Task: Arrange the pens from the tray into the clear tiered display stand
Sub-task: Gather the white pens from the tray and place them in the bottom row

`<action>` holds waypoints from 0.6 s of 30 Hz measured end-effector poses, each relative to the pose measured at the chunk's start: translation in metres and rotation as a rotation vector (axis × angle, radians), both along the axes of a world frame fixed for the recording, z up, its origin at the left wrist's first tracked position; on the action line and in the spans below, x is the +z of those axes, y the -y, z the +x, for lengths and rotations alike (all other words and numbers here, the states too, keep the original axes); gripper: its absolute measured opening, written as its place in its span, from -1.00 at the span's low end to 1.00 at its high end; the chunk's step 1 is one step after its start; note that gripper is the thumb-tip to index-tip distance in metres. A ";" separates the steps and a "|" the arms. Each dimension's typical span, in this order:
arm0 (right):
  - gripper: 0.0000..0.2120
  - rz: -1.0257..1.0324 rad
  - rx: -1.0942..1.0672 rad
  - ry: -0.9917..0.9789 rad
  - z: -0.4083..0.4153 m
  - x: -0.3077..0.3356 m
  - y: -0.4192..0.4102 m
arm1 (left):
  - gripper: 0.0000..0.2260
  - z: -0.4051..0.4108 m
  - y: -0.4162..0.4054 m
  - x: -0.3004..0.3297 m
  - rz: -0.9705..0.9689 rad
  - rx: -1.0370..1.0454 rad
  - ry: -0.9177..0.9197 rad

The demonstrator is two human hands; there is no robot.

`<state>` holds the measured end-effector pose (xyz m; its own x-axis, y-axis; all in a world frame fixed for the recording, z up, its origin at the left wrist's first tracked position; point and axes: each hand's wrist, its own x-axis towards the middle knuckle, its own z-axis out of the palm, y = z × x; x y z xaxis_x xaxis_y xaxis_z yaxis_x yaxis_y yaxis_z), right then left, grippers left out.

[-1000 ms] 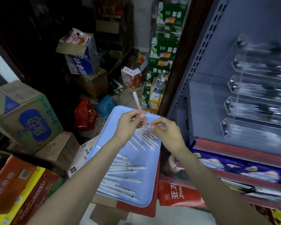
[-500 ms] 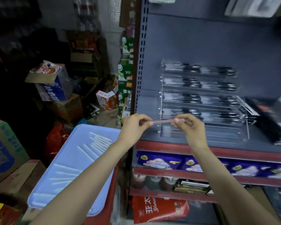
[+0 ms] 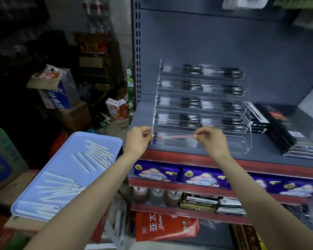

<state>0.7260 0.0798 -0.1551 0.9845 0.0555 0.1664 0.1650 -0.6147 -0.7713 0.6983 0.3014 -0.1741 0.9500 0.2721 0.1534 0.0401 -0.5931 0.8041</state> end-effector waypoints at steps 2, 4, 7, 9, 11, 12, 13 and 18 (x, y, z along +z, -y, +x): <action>-0.95 -0.099 0.056 0.026 0.002 0.001 -0.001 | -0.71 -0.001 0.002 -0.001 0.007 0.018 0.007; -0.93 -0.169 0.102 0.030 0.004 0.002 -0.003 | -0.71 -0.001 0.004 -0.001 0.009 0.036 0.014; -0.90 -0.248 0.150 0.015 0.007 0.002 -0.006 | -0.72 -0.002 0.007 0.001 0.029 0.058 0.016; -0.89 -0.316 0.175 0.020 0.011 0.002 -0.009 | -0.72 -0.003 0.008 0.002 0.036 0.062 0.007; -0.88 -0.378 0.191 0.023 0.016 0.002 -0.011 | -0.73 -0.003 0.008 0.004 0.033 0.067 0.000; -0.87 -0.397 0.190 0.014 0.018 0.002 -0.012 | -0.73 -0.003 0.009 0.004 0.032 0.071 -0.002; -0.87 -0.415 0.185 0.002 0.020 0.004 -0.013 | -0.73 -0.003 0.009 0.005 0.034 0.073 -0.004; -0.82 -0.538 0.181 -0.012 0.022 0.009 -0.018 | -0.75 -0.002 0.006 0.006 0.063 0.056 -0.014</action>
<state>0.7480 0.0975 -0.1462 0.9531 0.2973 0.0567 0.2972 -0.8843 -0.3602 0.6961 0.2951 -0.1684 0.9357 0.3152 0.1583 0.0858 -0.6388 0.7645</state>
